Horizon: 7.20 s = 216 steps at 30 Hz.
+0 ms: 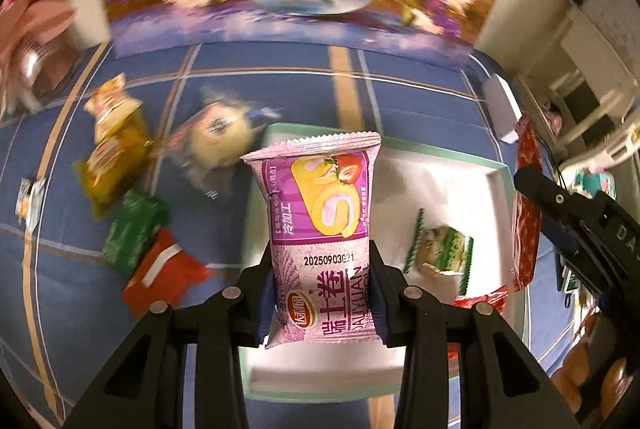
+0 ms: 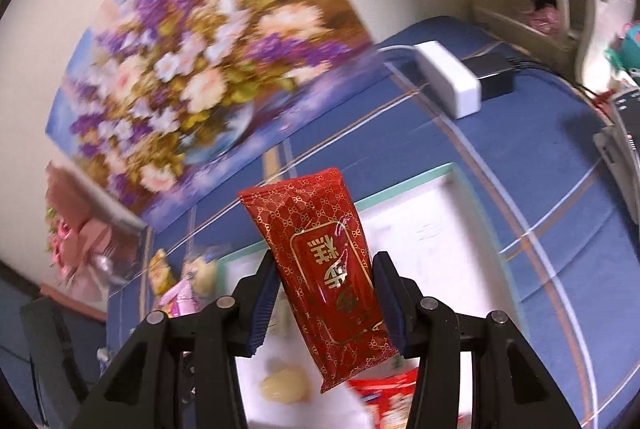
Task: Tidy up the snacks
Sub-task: 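Lift both held snacks and carry them over the white tray, then open both grippers to drop the pink bag and red packet into the tray, then withdraw both open grippers from the tray back toward the snack pile, then grasp the orange-red packet with the right gripper while the left grasps the green packet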
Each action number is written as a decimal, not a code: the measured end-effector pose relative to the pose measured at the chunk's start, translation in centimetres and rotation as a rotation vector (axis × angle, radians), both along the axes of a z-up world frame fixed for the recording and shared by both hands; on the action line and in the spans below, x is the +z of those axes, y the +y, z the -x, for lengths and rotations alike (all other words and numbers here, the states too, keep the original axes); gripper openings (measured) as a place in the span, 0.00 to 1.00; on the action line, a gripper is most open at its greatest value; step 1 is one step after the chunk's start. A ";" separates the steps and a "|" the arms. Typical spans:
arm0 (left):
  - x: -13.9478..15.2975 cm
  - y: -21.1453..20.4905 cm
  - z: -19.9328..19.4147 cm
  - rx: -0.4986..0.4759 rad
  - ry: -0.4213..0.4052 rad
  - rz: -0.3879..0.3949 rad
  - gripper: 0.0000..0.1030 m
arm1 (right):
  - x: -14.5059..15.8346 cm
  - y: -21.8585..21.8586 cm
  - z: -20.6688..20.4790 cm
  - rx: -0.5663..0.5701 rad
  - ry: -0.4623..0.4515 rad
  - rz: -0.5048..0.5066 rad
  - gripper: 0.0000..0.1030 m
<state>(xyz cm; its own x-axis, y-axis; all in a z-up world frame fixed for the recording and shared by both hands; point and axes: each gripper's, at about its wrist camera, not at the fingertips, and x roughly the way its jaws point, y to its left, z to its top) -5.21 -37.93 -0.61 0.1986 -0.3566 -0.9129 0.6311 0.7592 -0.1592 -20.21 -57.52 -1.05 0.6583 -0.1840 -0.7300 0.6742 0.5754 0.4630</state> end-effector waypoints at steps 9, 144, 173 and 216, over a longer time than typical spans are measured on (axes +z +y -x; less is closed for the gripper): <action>-2.4 -4.3 1.1 -0.069 -0.026 -0.016 0.40 | -2.5 -3.0 0.3 -0.049 0.088 0.022 0.49; -3.1 21.1 -10.4 0.509 -0.044 -0.081 0.95 | -3.3 21.6 -13.4 0.400 0.186 0.135 1.00; -7.7 23.7 -12.0 0.605 0.190 -0.174 0.95 | -7.0 24.8 -16.8 0.623 0.275 0.212 1.00; -8.9 21.5 -12.4 0.565 0.207 -0.211 0.95 | -9.2 25.3 -17.3 0.678 0.333 0.263 0.70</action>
